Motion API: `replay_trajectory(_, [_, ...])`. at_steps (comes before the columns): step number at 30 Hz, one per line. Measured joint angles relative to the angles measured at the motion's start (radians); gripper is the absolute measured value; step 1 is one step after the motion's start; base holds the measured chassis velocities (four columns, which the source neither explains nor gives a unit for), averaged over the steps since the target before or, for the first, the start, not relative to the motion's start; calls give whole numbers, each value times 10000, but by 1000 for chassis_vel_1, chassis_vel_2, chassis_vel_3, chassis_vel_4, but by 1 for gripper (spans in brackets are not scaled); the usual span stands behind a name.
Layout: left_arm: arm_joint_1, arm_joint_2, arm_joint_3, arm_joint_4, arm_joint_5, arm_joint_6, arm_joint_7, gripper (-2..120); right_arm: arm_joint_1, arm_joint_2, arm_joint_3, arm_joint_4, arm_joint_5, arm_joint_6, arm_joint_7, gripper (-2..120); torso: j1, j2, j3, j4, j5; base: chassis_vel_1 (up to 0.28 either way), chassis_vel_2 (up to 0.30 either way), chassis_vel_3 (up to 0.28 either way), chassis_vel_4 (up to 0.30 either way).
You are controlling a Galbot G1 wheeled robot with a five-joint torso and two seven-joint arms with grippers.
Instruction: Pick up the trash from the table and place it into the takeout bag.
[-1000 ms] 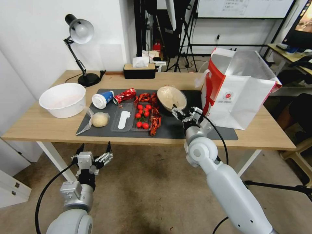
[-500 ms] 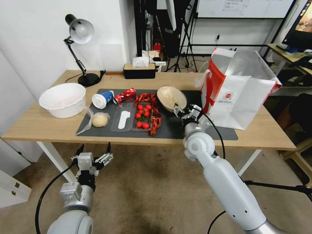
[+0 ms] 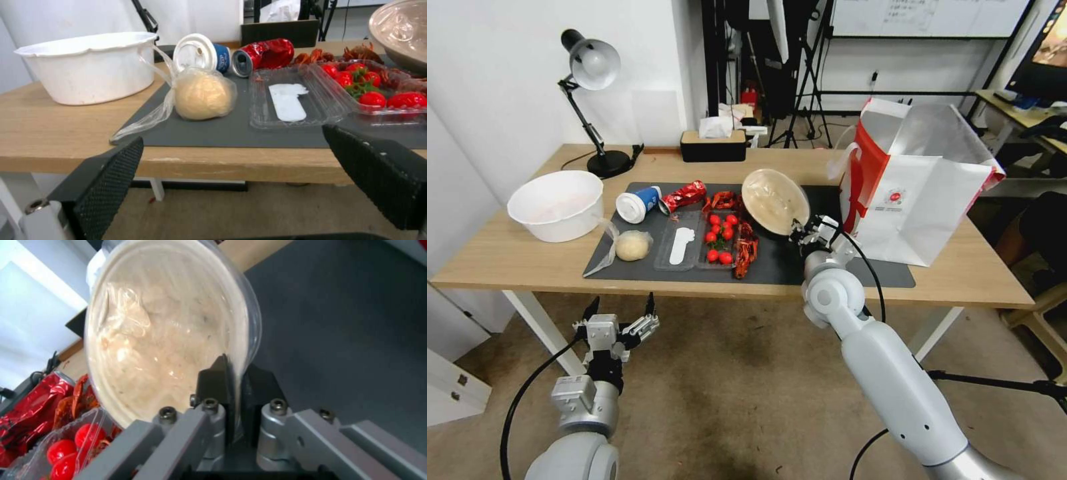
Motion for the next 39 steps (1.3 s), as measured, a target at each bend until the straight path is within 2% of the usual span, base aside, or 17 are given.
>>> replay_trajectory(10, [4, -14, 47, 35, 36, -44, 0, 100, -131, -215, 148, 674, -389, 495, -565, 0, 0, 0, 0, -1, 0, 0, 0, 0, 0])
replay_trajectory(13, [27, -17, 51, 14, 45, -60, 0, 100, -143, -409, 343, 1364, -425, 837, -1234, 0, 0, 0, 0, -1, -1, 0, 0, 0, 0])
replay_trajectory(21, [37, -17, 36, -27, 46, -62, 1, 100, -97, -865, 774, 2595, -956, 884, -2128, 0, 0, -1, 0, -1, 0, 0, 0, 0, 0])
replay_trajectory(28, [55, -53, 57, -28, 80, -86, 2, 100, 161, -1363, 1402, 3411, -1748, 794, -2485, 0, 0, 0, 0, -1, 1, 0, 0, 0, 0])
replay_trajectory(32, [70, -83, 58, -37, 114, -114, 3, 100, 331, -2030, 2236, 3874, -3317, 175, -2415, 0, 0, 0, 0, -1, 1, 0, 0, 0, 0])
replay_trajectory(39, [64, -154, 117, -37, 179, -137, 7, 100, 242, -2667, 3172, 3957, -4366, -636, -2106, 0, 1, 0, 0, -3, 1, 0, 0, 0, 0])
